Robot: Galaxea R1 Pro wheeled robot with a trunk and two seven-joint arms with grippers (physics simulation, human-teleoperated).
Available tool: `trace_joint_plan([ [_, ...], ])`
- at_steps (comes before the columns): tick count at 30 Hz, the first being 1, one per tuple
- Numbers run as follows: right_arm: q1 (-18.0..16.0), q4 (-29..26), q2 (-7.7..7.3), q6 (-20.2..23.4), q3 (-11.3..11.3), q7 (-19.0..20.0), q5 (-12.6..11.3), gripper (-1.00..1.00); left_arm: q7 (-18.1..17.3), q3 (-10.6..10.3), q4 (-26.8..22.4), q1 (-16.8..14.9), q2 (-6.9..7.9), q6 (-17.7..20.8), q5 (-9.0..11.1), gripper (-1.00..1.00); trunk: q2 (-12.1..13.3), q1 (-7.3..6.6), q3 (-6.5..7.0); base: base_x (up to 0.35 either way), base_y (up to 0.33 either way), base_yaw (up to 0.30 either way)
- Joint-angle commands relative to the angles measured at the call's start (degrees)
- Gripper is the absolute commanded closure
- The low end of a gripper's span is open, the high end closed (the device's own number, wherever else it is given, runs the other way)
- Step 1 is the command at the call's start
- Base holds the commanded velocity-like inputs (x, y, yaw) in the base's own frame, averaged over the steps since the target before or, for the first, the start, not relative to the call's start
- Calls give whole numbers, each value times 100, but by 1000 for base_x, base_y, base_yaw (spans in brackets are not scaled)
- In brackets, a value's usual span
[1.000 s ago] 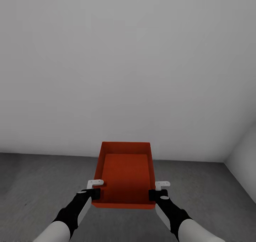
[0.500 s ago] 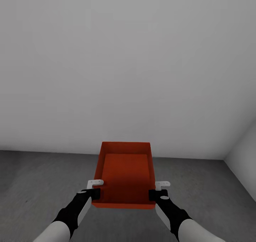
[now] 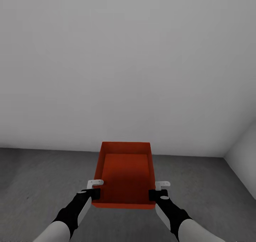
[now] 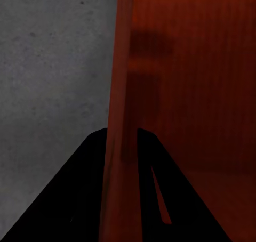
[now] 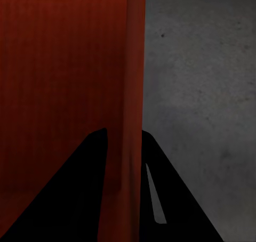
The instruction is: Move the two storage containers from the living room to the garage. In the garage, place one container on the floor and stack the other container on top of it (either order is fine).
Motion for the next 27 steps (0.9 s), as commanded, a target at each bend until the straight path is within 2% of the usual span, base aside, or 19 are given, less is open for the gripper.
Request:
trace_joint_plan([
  [1, -8, -27, -40, -188, -267, -458, 73, 100, 66, 211, -4, 0, 9, 41, -16, 100, -12, 3, -21, 0, 0, 0],
  [27, -8, -27, -39, -180, -267, -449, 73, 100, 66, 211, -4, 0, 9, 41, -16, 100, -12, 3, -263, 0, 0, 0],
])
